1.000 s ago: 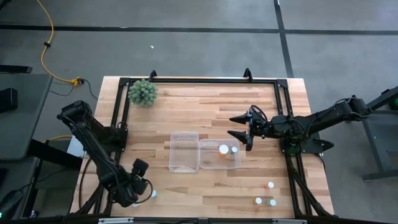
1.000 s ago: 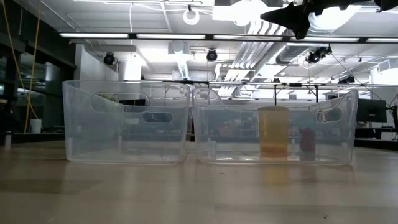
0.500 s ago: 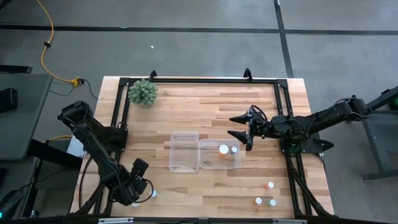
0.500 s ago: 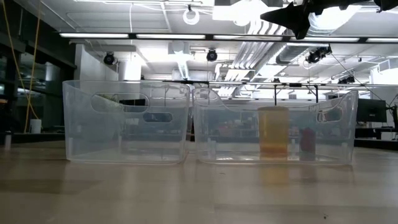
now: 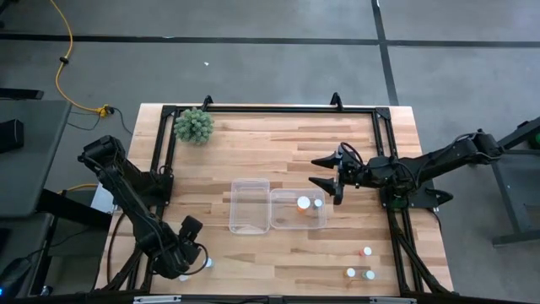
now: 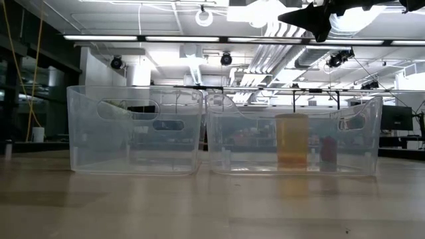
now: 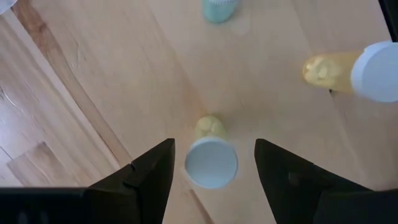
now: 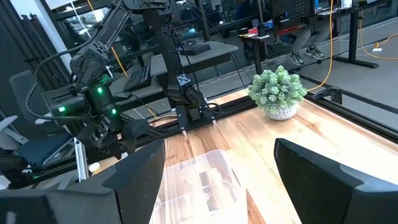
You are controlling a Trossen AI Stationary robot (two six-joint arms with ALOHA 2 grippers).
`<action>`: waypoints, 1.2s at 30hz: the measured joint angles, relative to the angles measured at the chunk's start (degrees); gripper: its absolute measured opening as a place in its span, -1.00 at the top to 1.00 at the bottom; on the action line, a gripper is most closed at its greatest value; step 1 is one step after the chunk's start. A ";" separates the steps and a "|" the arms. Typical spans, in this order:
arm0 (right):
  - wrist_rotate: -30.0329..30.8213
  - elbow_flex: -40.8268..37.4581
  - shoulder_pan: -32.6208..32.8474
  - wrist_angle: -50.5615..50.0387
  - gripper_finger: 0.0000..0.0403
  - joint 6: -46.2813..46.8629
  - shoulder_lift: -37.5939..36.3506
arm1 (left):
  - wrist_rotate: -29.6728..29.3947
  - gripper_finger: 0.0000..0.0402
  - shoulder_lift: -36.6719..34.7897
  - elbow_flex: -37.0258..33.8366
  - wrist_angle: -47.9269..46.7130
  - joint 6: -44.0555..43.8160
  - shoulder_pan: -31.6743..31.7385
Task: Pick and place medicine bottles into bin by pill shape (circle, oval)
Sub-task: Put the top yellow pill bottle into the left transparent bin
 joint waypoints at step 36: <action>0.00 0.00 -0.02 -0.63 -0.45 0.02 0.00 | 0.23 0.33 0.00 0.00 -0.24 2.08 -0.02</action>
